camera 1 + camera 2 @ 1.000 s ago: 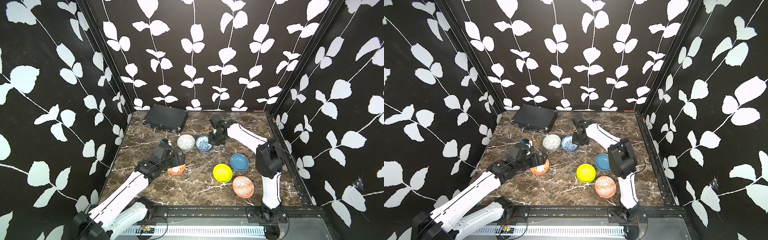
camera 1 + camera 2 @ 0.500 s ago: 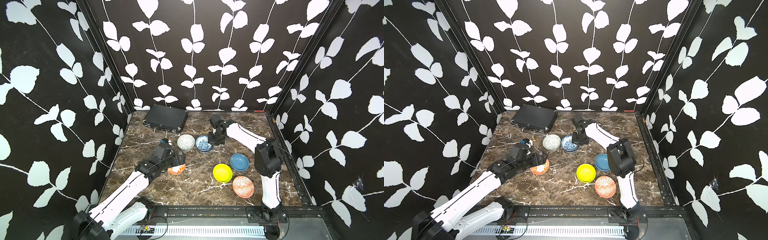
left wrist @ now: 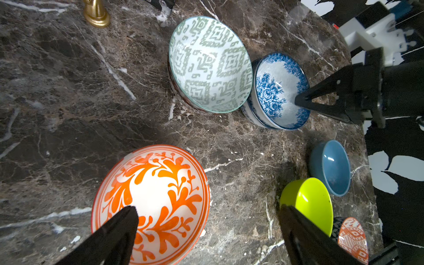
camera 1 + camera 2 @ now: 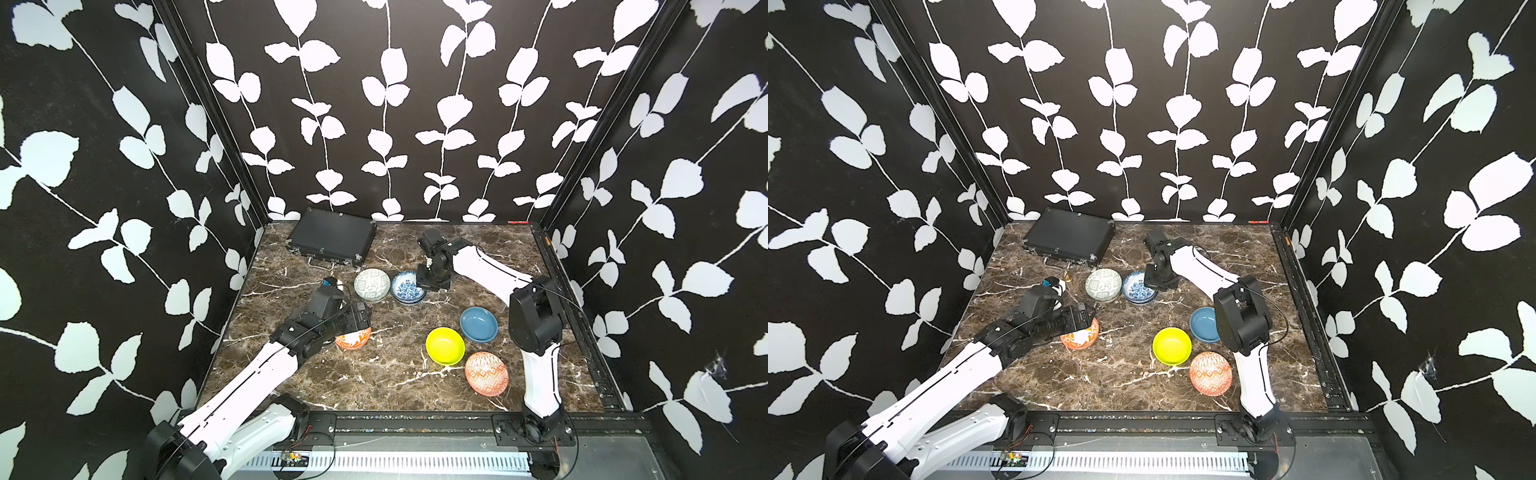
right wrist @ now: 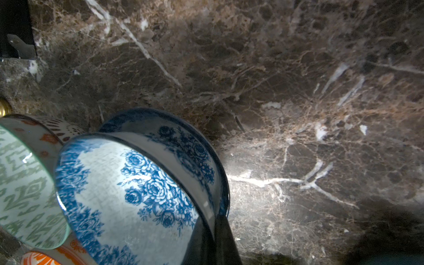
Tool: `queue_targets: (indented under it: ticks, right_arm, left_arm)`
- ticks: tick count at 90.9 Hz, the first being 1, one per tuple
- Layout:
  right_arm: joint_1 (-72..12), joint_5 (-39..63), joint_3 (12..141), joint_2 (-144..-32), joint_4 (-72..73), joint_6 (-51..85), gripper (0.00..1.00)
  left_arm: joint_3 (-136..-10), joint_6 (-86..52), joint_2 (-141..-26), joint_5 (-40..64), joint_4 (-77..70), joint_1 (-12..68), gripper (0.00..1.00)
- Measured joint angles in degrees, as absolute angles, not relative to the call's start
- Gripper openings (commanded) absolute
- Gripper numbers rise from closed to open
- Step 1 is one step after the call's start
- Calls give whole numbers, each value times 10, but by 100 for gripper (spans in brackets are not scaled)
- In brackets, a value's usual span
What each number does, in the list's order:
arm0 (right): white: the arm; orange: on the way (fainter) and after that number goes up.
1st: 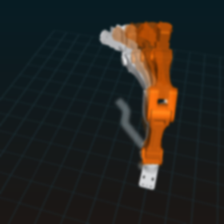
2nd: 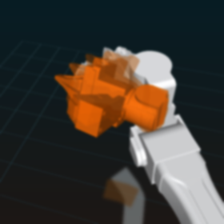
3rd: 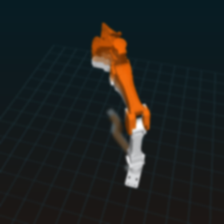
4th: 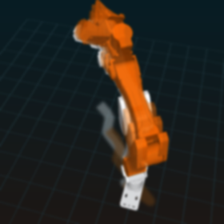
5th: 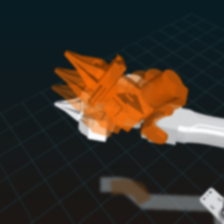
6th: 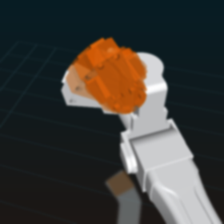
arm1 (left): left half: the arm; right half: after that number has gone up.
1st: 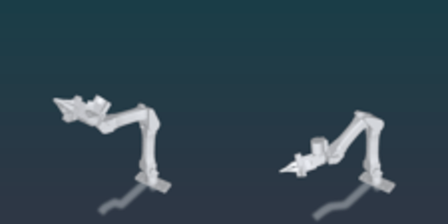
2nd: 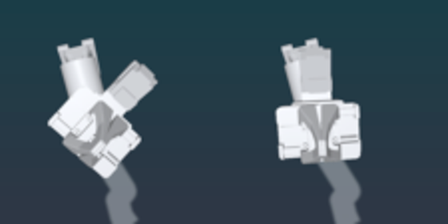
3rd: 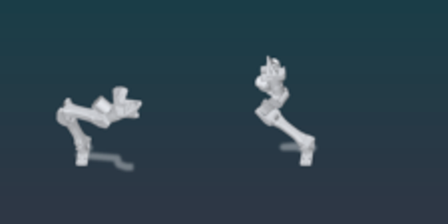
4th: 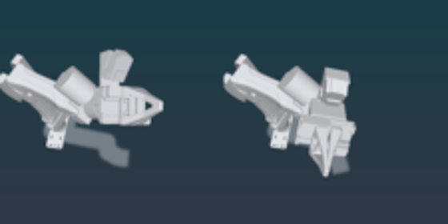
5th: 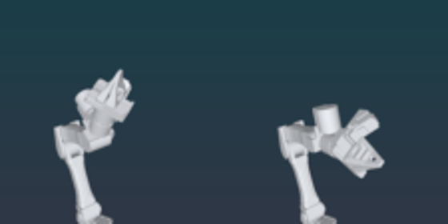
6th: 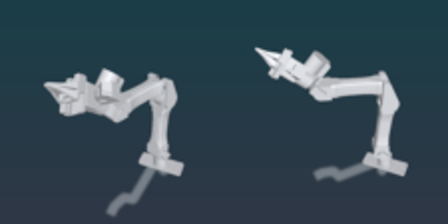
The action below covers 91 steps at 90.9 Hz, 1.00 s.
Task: Stack the bowls
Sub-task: Place the bowl on the bowl.
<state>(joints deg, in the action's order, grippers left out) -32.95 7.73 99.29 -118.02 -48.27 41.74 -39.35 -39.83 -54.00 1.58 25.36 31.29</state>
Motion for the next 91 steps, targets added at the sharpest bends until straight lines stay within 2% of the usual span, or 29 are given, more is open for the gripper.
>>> queue_targets:
  ticks: [14, 45, 65, 91]
  right_arm:
    - [-329, 77, 993, -1180, -483, 417, 0]
    - [-329, 77, 993, -1180, -483, 417, 8]
    - [-329, 77, 993, -1180, -481, 417, 17]
    - [-329, 80, 993, -1179, -480, 417, 20]
  left_arm:
    - [-394, -398, -540, 16, 254, 313, 99]
    - [-394, -398, -540, 16, 253, 313, 98]
    - [-394, -398, -540, 16, 253, 313, 99]
    - [-393, -399, -539, 16, 253, 313, 99]
